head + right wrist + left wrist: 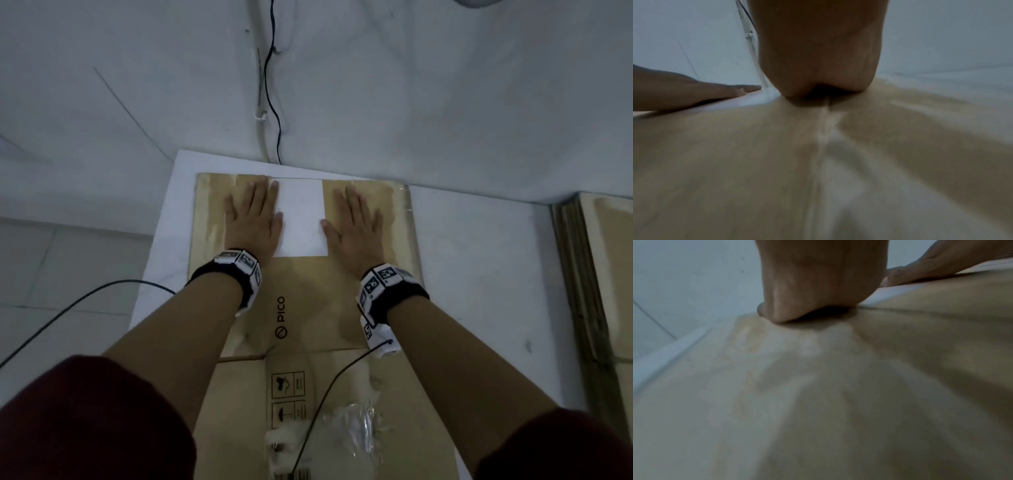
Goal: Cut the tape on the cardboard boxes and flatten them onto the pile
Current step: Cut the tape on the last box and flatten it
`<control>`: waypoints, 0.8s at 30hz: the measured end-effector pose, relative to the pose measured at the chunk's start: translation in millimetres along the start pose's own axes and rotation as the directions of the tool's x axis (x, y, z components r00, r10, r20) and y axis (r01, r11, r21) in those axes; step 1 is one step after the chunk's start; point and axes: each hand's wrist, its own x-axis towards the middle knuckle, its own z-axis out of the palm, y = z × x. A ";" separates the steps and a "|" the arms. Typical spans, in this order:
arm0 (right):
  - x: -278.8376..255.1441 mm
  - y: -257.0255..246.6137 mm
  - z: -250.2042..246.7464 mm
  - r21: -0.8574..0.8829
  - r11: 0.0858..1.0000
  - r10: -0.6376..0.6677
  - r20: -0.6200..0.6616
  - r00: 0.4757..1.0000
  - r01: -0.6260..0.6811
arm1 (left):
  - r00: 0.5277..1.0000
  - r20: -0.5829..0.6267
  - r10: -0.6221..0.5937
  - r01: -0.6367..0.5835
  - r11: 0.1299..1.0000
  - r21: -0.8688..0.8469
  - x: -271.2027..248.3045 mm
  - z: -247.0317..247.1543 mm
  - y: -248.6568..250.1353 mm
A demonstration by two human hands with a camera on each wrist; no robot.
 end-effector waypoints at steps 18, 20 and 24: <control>-242.4 51.2 29.5 0.009 0.973 0.230 -0.145 0.962 -0.231 | 0.975 -0.053 -0.215 0.210 0.974 -0.090 -231.9 31.3 11.7; -248.6 53.4 35.5 -0.013 0.972 0.230 -0.176 0.957 -0.236 | 0.971 -0.045 -0.236 0.232 0.970 -0.078 -235.5 33.7 12.5; -242.3 54.1 40.2 0.002 0.969 0.244 -0.197 0.950 -0.249 | 0.964 -0.011 -0.266 0.265 0.963 -0.050 -228.7 33.0 14.5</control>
